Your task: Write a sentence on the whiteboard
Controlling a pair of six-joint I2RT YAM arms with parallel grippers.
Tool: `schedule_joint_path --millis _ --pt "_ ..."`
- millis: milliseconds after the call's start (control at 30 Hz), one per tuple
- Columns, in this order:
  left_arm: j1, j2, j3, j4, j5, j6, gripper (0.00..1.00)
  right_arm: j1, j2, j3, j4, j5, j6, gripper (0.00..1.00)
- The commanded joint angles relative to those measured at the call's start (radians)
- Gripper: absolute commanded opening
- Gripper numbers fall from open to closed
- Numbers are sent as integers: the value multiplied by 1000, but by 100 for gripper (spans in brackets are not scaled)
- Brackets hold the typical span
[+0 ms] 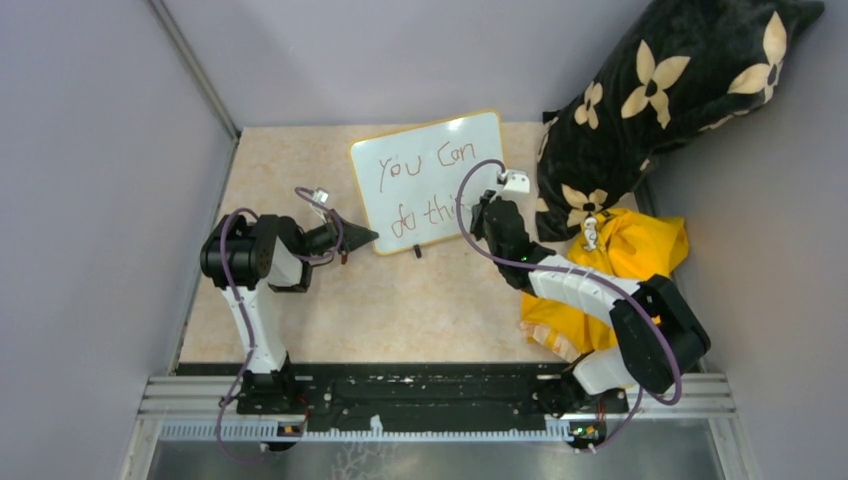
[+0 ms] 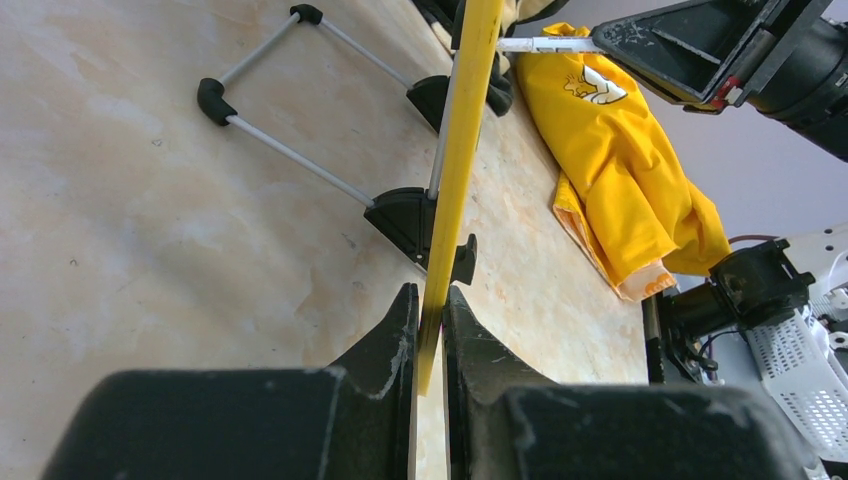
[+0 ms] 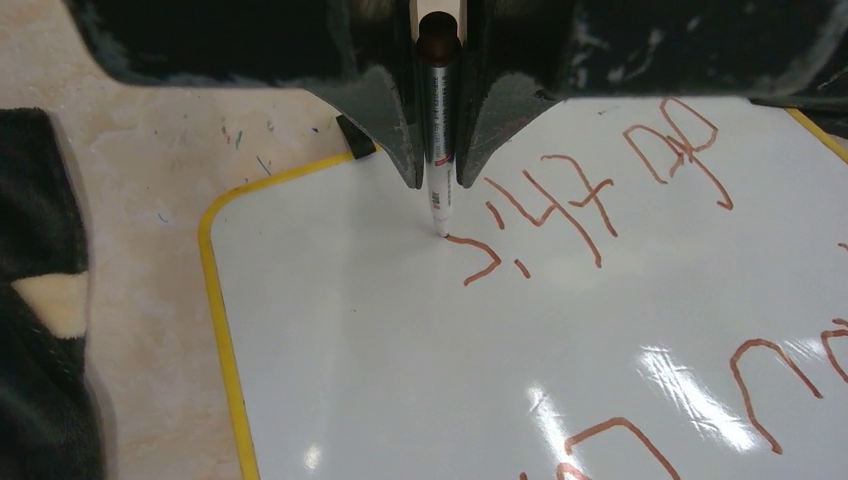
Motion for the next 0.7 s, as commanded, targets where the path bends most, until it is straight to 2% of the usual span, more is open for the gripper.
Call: schedule_joint_path --millis 0,267,667 --pt "-4 12 9 -19 8 -6 0 -26 -21 -19 -21 44 5 0" --pt "-5 9 7 -21 9 -3 0 -27 -22 -29 -24 26 9 0" --pt "-5 10 7 -24 9 -1 0 -26 -17 -46 15 -81 4 0"
